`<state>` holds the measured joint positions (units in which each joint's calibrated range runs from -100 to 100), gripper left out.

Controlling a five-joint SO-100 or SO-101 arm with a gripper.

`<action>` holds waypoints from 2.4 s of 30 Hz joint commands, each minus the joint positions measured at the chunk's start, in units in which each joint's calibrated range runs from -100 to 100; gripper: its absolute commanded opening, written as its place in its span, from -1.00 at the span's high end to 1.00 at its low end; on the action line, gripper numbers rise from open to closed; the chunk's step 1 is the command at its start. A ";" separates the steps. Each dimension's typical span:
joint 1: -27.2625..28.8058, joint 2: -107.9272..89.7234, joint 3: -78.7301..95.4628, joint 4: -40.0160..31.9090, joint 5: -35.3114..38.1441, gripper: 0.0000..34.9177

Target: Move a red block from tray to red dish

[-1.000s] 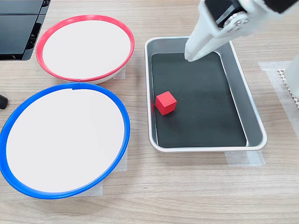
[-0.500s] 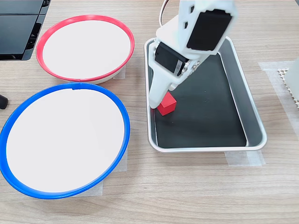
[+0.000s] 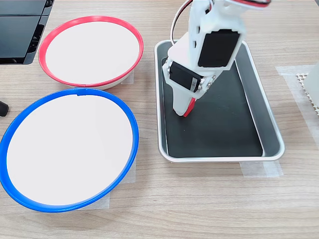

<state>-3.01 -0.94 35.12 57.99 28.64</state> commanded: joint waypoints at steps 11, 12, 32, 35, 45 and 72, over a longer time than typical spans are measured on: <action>10.11 -3.80 -21.42 -11.98 -4.35 0.99; 11.24 -1.66 -22.24 -15.11 -4.35 0.99; 14.26 6.18 -15.77 -31.70 -3.91 0.99; 13.69 -3.54 -5.94 -37.98 -10.21 0.99; 8.33 -52.75 38.21 -35.25 -28.13 1.00; 9.27 -98.04 64.88 -10.33 -29.35 0.98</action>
<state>5.75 -98.64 100.00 48.37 -0.81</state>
